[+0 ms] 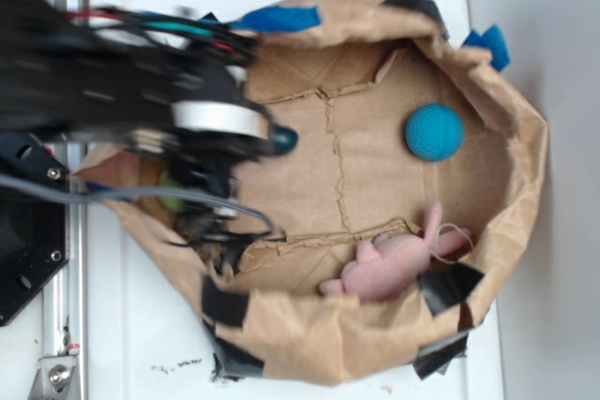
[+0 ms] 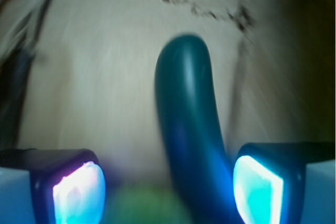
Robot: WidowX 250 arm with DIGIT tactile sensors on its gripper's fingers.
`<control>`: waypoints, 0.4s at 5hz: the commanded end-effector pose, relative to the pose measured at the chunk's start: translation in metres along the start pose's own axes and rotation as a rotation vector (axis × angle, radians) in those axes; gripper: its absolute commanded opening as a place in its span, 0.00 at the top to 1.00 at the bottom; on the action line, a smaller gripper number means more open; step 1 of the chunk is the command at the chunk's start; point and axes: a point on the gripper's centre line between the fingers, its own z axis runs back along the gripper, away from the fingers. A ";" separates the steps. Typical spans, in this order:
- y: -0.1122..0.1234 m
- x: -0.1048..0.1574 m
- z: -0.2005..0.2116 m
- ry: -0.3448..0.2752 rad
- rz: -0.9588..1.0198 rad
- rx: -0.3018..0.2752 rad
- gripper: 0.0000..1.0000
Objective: Grab the plastic pickle.
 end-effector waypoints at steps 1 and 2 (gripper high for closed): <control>-0.003 0.016 0.015 -0.021 0.021 -0.010 0.00; -0.004 0.022 0.014 -0.021 0.018 -0.009 0.00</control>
